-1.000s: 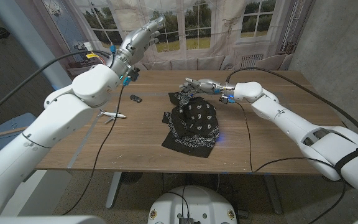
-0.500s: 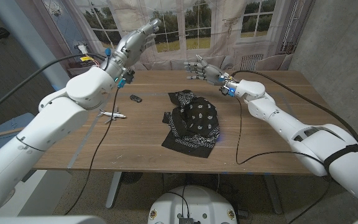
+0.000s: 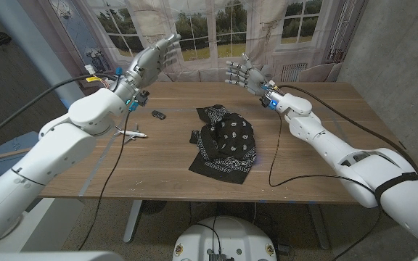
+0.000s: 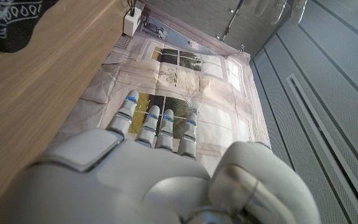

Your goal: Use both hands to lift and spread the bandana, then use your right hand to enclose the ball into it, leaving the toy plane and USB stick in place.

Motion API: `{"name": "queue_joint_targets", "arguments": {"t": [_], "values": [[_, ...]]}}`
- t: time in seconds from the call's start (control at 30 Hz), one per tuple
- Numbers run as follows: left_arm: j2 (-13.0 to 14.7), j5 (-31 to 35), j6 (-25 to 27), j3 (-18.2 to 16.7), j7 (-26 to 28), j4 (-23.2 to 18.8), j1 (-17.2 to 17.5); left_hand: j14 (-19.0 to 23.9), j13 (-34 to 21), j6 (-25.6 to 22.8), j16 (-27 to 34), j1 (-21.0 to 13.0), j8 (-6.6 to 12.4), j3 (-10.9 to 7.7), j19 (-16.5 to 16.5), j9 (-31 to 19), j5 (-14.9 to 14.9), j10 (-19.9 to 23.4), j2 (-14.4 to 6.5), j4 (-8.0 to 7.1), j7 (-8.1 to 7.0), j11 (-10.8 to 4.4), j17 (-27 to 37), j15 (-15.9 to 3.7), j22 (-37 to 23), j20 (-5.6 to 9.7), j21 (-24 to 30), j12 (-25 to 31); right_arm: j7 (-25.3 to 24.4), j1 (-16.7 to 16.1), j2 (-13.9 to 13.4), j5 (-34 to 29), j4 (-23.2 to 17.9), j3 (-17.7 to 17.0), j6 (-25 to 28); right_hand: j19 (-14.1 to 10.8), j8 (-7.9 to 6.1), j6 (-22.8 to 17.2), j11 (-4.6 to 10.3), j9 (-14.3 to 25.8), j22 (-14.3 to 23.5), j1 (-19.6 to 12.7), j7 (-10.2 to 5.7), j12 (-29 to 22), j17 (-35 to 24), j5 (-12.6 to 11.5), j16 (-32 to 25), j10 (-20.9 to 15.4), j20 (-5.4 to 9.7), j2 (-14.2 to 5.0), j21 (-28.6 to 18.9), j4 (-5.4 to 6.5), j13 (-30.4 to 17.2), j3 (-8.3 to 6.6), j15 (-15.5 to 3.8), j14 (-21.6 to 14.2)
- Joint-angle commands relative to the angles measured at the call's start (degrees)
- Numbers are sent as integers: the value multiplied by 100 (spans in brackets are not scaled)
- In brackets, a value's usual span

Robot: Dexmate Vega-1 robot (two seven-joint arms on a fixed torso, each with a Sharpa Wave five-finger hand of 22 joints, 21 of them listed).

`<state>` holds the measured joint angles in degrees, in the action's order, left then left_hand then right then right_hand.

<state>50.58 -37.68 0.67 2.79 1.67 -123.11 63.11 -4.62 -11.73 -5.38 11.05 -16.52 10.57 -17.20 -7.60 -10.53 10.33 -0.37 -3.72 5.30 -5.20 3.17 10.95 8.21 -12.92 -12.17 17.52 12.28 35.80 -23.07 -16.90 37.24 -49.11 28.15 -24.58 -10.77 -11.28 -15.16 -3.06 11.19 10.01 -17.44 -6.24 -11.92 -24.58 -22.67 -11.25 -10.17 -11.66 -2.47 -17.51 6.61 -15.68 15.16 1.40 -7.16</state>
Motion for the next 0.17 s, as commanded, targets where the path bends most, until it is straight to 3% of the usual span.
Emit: {"name": "queue_joint_targets", "arguments": {"t": [0.03, 0.17], "values": [[-48, -308, -251, 54, -355, 500, 289, -65, -8, 41, -11, 45, -29, -5, -37, -10, 2, -68, -2, 35, -2, 5, 11, 13, -11, -17, -12, -21, -773, -193, 68, 371, -61, -351, 263, -58, -36, -58, -31, -5, 17, -31, 7, -47, 36, 15, -29, -98, 38, -14, 23, -34, 13, -7, -97, -48], [-141, -369, -156, 163, -178, 645, 336, -119, -8, 106, -23, 62, -36, -8, -78, -8, 0, -117, -11, 36, -13, 24, 14, 24, -11, -15, -30, -33, -799, -207, 271, 602, 215, -530, 116, -52, -39, -72, -51, -6, 17, -43, 19, -43, 59, 22, -24, -97, 84, -24, 38, -38, 23, -8, -115, -43]]}}
